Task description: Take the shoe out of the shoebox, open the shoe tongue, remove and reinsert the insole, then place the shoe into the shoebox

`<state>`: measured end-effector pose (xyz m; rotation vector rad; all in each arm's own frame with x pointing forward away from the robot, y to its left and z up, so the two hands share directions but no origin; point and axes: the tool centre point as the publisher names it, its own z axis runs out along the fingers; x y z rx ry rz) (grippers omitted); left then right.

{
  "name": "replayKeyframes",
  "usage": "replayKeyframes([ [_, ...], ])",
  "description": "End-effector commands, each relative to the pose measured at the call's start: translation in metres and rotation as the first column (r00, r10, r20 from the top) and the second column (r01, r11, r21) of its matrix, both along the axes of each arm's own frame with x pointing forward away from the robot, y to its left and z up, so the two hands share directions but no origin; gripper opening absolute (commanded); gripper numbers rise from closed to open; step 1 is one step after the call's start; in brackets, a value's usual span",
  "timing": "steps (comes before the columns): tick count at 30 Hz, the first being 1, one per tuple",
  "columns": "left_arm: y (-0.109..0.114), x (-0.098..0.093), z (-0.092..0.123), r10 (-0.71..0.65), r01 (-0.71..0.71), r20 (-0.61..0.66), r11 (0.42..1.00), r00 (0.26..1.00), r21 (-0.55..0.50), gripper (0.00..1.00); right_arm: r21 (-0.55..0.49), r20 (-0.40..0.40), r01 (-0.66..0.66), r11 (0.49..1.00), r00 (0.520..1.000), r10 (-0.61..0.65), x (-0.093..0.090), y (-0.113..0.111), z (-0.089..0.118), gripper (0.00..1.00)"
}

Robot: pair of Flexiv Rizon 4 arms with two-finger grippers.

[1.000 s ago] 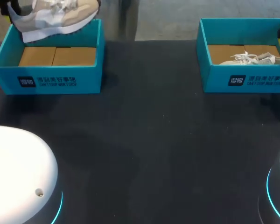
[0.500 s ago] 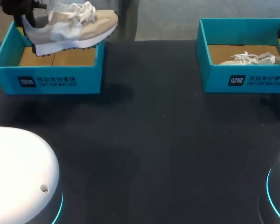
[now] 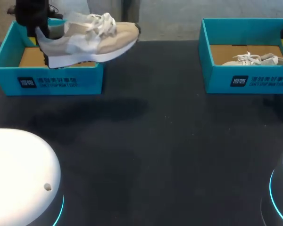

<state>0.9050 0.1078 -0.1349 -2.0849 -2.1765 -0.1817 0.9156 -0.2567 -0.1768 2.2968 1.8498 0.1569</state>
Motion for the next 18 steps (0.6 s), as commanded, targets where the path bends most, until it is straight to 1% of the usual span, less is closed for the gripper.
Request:
replayKeyframes([
  [1, -0.017, -0.017, 0.004, -0.015, 0.014, 0.046, 1.0, 0.999, 0.019, 0.0, -0.001, 0.002, 0.001, 1.0, 1.0, -0.001, -0.001, 0.0, 0.0, 1.0],
  [5, -0.033, -0.028, 0.003, 0.003, -0.004, 0.045, 1.0, 0.999, 0.022, 0.0, -0.001, 0.002, 0.001, 1.0, 1.0, -0.001, -0.001, 0.0, 0.0, 1.0],
  [6, -0.041, -0.036, 0.002, 0.006, -0.006, 0.035, 1.0, 0.999, 0.016, 0.0, -0.001, 0.002, 0.001, 1.0, 1.0, -0.001, -0.001, 0.0, 0.0, 1.0],
  [8, -0.047, -0.041, 0.001, 0.009, -0.01, 0.028, 1.0, 1.0, 0.016, 0.0, -0.001, 0.002, 0.001, 1.0, 1.0, -0.001, -0.001, 0.0, 0.0, 1.0],
  [10, -0.058, -0.051, -0.001, 0.001, -0.002, 0.017, 1.0, 1.0, 0.021, 0.0, -0.001, 0.002, 0.001, 1.0, 1.0, -0.001, -0.001, 0.0, 0.0, 1.0],
  [11, -0.059, -0.052, -0.002, 0.002, -0.002, 0.015, 1.0, 1.0, 0.02, 0.0, -0.001, 0.002, 0.001, 1.0, 1.0, -0.001, -0.001, 0.0, 0.0, 1.0],
  [12, -0.067, -0.06, -0.005, -0.017, 0.017, 0.004, 1.0, 1.0, 0.026, 0.0, -0.001, 0.002, 0.001, 1.0, 1.0, -0.001, -0.001, 0.0, 0.0, 1.0],
  [14, -0.072, -0.065, -0.007, -0.014, 0.014, 0.0, 1.0, 1.0, 0.022, 0.0, -0.001, 0.002, 0.001, 1.0, 1.0, -0.001, -0.001, 0.0, 0.0, 1.0],
  [15, -0.079, -0.072, -0.012, -0.022, 0.022, -0.012, 0.999, 1.0, 0.026, 0.0, -0.001, 0.002, 0.001, 1.0, 1.0, -0.001, -0.001, 0.0, 0.0, 1.0],
  [17, -0.084, -0.078, -0.015, -0.03, 0.03, -0.021, 0.999, 0.999, 0.022, 0.0, -0.001, 0.002, 0.001, 1.0, 1.0, -0.001, -0.001, 0.0, 0.0, 1.0],
  [18, -0.088, -0.084, -0.019, -0.027, 0.029, -0.033, 0.999, 0.999, 0.038, 0.0, -0.001, 0.002, 0.001, 1.0, 1.0, -0.001, -0.001, 0.0, 0.0, 1.0],
])
